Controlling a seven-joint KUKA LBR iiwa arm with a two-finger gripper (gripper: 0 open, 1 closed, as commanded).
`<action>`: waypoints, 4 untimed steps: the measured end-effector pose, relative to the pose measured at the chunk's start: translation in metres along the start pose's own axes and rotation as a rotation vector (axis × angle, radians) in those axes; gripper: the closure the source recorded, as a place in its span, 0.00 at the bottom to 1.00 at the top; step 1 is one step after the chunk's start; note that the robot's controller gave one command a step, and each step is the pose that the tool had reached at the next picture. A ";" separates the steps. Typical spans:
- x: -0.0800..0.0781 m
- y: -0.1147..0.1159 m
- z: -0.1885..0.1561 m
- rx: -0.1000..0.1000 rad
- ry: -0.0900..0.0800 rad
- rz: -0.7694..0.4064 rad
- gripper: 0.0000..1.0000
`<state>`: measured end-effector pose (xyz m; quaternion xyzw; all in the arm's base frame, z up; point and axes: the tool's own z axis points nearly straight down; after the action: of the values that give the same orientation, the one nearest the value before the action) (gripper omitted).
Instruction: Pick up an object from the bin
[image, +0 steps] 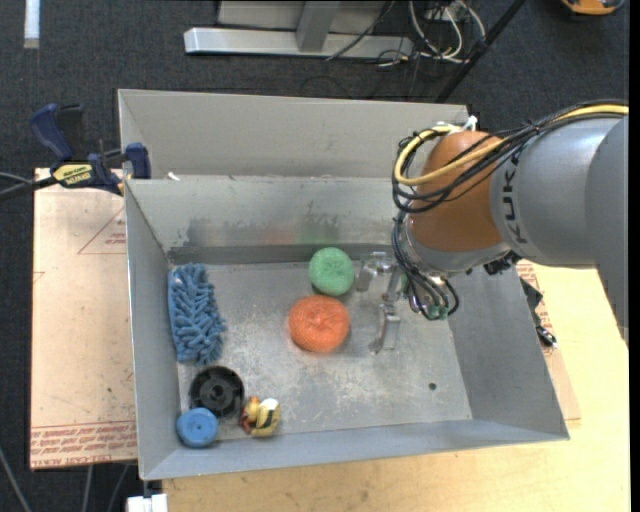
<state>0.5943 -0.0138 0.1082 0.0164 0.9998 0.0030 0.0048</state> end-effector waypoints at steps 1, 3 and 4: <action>0.004 0.021 0.015 0.005 0.012 -0.142 0.00; 0.009 0.083 0.039 0.003 0.009 -0.151 1.00; 0.011 0.076 0.039 0.004 0.010 -0.163 1.00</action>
Offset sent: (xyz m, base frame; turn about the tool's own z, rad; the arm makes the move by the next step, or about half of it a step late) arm 0.0027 0.0770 -0.0382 -0.1036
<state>0.5866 0.0626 0.0697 -0.0648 0.9979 0.0007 -0.0002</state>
